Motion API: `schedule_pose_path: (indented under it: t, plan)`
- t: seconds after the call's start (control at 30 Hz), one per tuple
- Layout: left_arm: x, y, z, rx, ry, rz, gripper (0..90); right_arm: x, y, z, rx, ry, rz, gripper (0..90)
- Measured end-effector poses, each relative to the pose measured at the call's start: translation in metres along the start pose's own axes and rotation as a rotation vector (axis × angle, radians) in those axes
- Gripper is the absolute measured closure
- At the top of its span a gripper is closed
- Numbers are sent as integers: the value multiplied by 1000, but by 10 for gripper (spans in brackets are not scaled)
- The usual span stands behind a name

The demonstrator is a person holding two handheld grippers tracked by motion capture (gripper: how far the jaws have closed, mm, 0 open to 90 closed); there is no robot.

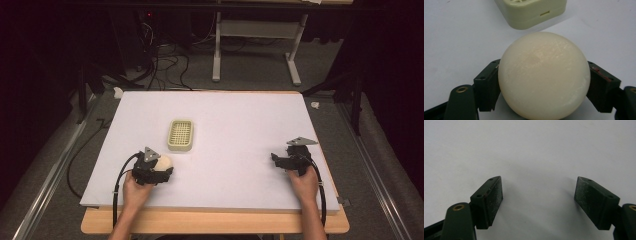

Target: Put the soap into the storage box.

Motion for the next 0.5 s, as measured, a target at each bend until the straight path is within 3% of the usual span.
schedule_pose_path:
  t: [0.5]
  plan:
    - [-5,-18,-18,-43,15,66,247,0,0,0,-1,1,0,234]
Point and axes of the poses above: each handheld gripper's, and its own axes: y roughly forward along the jaws, z roughly out of its underside, x roughly to its left, the point moved 1 cm from there along y, roughly forward along the jaws
